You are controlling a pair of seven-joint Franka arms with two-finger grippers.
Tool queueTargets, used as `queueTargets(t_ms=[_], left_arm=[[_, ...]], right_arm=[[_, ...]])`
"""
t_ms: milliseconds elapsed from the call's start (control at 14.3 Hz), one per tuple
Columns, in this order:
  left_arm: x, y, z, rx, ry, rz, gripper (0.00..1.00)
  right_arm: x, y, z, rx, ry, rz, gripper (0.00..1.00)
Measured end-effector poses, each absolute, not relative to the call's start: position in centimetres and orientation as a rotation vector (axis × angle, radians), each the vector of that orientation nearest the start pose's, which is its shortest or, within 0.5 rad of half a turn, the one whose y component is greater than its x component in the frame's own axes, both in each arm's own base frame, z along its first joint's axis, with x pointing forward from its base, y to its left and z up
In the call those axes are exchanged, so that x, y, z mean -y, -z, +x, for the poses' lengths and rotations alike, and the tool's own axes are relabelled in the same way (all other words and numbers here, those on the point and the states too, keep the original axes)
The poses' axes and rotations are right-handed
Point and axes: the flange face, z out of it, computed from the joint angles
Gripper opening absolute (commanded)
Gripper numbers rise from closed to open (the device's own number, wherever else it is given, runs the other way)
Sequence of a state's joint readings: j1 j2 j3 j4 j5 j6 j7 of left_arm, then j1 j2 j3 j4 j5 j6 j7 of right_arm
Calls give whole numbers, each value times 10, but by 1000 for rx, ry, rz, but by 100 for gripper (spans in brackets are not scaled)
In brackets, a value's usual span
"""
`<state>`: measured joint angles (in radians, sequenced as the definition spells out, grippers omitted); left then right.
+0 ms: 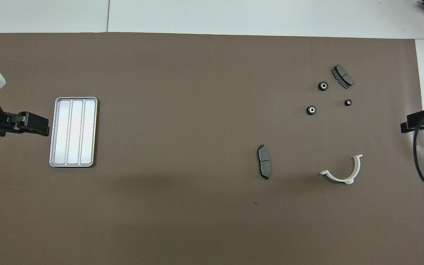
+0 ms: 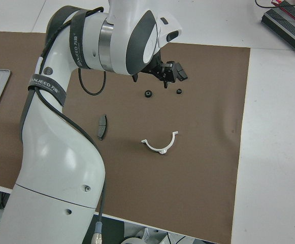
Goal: Place bearing gear from tray to pile
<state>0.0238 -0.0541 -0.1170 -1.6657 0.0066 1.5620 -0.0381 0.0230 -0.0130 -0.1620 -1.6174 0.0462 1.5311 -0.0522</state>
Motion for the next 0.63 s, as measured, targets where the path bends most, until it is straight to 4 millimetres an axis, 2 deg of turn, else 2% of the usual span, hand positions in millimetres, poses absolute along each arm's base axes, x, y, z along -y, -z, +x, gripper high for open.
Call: queueTargets(t_ms=[420,631], left_arm=[[51,-608,533,-86,-77,-3123,100],[50,-608,532,-84,-80,-3123,100]], right_arm=[[85,-621,537,-163,-83,-3081,100],[84,-630,536,-160,-56,-3084,100]])
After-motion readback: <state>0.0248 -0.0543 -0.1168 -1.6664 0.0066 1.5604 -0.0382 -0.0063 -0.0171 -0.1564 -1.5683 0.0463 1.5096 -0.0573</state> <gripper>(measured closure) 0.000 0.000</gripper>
